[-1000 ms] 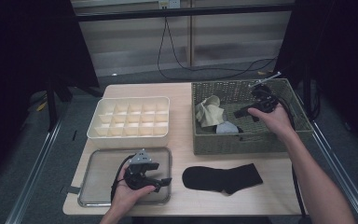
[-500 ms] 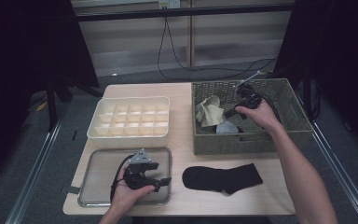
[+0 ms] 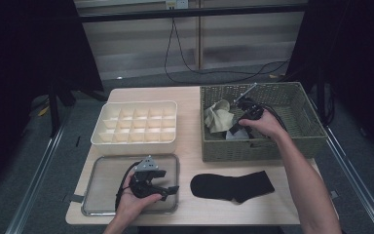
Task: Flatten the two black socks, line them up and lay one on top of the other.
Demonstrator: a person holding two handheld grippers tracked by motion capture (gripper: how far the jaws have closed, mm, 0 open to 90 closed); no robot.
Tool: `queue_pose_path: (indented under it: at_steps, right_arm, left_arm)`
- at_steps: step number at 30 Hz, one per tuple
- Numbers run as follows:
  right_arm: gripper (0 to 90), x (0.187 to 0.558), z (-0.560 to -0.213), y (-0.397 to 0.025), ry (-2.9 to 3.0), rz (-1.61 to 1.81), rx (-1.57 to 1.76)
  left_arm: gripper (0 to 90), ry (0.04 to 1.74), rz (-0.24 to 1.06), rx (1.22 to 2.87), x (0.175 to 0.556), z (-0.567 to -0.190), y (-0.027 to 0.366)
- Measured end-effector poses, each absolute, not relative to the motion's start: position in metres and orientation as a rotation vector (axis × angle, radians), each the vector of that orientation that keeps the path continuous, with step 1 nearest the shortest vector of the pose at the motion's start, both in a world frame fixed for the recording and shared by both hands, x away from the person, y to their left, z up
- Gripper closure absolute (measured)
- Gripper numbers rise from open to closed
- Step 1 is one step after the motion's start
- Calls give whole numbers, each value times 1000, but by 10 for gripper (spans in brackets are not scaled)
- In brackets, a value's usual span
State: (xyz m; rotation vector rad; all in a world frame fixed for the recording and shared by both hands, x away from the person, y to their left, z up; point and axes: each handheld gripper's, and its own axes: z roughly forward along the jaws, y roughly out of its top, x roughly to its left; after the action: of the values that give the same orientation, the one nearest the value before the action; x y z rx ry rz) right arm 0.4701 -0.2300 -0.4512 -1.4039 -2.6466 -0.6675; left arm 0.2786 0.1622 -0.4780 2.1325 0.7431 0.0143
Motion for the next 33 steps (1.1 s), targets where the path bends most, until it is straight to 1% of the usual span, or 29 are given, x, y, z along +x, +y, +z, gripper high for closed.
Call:
queue_pose_path:
  at_steps: [3,6,7,8,9,10,13,18,27,33]
  right_arm:
    - [480,471,-455,-229,-2646,-615,-1398]
    - [631,471,-457,-228,-2648,-566,-1407]
    - [631,471,-457,-228,-2648,-566,-1407]
    - [694,471,-457,-228,-2650,-564,-1412]
    - [818,471,-455,-228,-2660,-570,-1431]
    - [848,471,-454,-229,-2665,-575,-1428]
    - [870,471,-450,-231,-2670,-613,-1453]
    - [873,472,-440,-241,-2629,-768,-1516]
    - [875,478,-429,-268,-2569,-929,-1708]
    - [875,477,-425,-291,-2531,-930,-1791]
  left_arm:
    - [190,740,11,2139,279,-478,162]
    - [190,742,9,2135,279,-479,162]
    - [189,742,9,2135,279,-479,162]
    - [189,742,11,2135,279,-479,162]
    - [189,742,11,2136,280,-479,162]
    - [189,742,11,2136,280,-479,162]
    - [189,744,12,2135,280,-479,162]
    - [189,747,14,2132,280,-478,163]
    - [189,754,12,2124,281,-479,164]
    - [188,756,13,2125,281,-479,165]
